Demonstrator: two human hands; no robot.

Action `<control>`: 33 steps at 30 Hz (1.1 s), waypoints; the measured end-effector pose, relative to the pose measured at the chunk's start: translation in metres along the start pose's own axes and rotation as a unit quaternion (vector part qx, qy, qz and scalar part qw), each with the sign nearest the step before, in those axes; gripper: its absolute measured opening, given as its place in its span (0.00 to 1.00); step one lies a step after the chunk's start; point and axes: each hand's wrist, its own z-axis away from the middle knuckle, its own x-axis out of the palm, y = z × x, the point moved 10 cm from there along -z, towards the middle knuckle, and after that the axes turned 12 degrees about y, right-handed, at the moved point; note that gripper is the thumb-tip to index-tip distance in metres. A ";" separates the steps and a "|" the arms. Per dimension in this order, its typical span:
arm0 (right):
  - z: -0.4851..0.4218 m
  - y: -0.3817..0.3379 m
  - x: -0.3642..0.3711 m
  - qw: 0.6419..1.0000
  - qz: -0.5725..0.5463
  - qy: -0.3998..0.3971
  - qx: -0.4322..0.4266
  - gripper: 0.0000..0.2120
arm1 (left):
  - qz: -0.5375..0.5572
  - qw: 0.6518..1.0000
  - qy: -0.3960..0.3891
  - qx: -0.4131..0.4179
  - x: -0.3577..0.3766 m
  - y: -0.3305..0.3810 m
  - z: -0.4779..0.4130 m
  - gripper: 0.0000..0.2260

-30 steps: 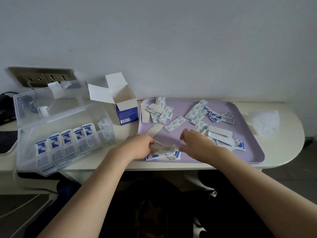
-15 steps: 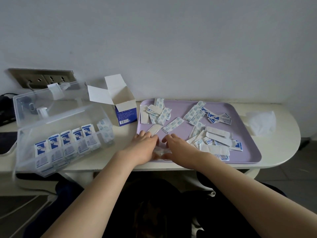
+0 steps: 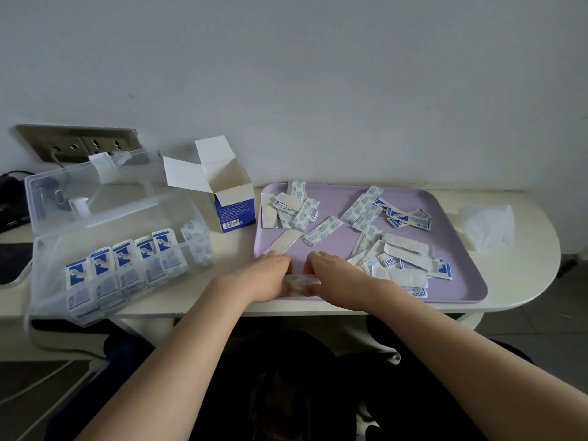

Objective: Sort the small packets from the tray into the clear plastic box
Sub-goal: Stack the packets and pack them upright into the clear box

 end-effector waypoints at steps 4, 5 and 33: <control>0.001 0.000 0.004 1.000 0.017 -0.013 -0.008 0.13 | -0.011 1.000 0.005 0.006 -0.004 0.002 0.002 0.06; 0.001 0.000 0.004 0.999 0.028 -0.014 -0.010 0.13 | -0.017 1.000 0.011 0.012 -0.005 0.003 0.002 0.05; -0.014 -0.001 -0.001 0.990 -0.063 0.129 0.014 0.22 | 0.008 0.991 0.129 -0.028 -0.022 0.002 0.002 0.11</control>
